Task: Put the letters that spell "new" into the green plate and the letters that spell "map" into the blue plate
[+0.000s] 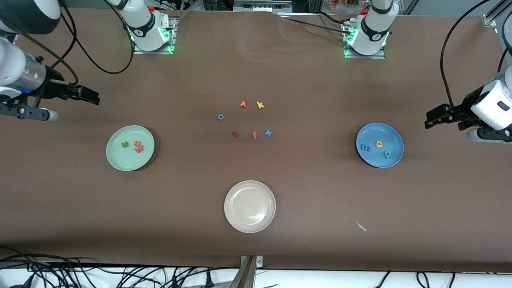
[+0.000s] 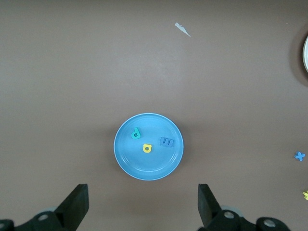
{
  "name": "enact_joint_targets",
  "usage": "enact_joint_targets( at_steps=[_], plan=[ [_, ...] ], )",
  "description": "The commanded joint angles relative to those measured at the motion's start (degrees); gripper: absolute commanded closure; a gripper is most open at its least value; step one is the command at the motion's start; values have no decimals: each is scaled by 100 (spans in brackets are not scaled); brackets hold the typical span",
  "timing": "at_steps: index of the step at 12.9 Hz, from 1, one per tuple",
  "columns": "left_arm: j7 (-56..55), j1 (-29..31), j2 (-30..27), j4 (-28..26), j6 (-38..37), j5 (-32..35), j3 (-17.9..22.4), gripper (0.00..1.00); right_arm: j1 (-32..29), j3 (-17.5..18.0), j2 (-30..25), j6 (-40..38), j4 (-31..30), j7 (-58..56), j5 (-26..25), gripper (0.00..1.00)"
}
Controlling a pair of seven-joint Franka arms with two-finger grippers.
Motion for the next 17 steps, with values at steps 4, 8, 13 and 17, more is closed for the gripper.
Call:
enact_joint_targets(
  at_steps=[4, 8, 13, 17],
  plan=[
    [187, 29, -44, -59, -38, -101, 28, 0, -23, -135, -91, 102, 7, -103, 32, 0],
    [380, 82, -44, -68, -46, -101, 28, 0, 29, -153, -47, 401, 51, -367, 59, 0],
    [372, 73, -44, -111, -46, -101, 28, 0, 73, -144, 6, 630, 51, -349, 15, 0],
    [372, 82, -53, -156, -55, -93, 19, 0, 73, -135, 6, 639, 51, -358, -3, 0]
  ],
)
